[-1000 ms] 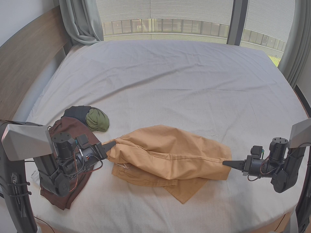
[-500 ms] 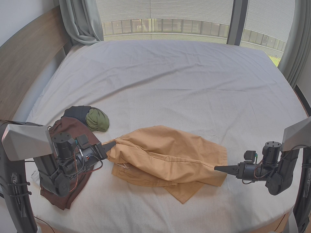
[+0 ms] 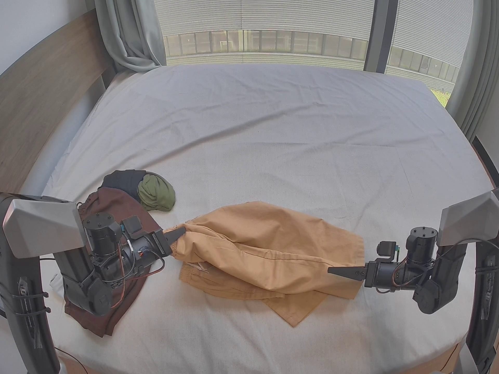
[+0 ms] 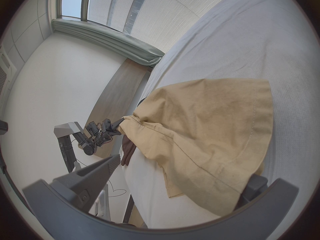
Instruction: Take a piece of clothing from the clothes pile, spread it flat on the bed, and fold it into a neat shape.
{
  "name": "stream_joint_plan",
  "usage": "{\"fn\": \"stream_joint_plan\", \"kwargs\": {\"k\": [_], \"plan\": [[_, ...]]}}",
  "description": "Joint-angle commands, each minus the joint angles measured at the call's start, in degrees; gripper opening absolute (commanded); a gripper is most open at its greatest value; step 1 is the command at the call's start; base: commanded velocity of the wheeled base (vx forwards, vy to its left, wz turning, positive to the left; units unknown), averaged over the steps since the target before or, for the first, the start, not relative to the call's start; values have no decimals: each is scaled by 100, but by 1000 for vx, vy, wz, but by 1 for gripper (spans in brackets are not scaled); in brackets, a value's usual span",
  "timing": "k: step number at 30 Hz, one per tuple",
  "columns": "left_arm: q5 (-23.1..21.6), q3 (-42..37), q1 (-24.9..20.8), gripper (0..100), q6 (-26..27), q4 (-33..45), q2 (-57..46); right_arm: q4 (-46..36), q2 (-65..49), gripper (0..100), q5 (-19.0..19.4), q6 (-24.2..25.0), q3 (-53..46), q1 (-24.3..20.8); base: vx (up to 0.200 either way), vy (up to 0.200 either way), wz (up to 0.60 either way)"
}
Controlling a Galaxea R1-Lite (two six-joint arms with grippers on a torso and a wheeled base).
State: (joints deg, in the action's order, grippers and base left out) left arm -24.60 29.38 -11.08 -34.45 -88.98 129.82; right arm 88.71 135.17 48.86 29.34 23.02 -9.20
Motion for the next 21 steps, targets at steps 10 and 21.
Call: {"fn": "stream_joint_plan", "kwargs": {"k": [10,21], "plan": [[-1,6,1,0,9,-5,8,15,53,0,-78,-8,71,15,0,0,0],[-1,-2,-8,0,0,-5,0,6,-43,0,-105,-8,71,15,0,0,0]]}}
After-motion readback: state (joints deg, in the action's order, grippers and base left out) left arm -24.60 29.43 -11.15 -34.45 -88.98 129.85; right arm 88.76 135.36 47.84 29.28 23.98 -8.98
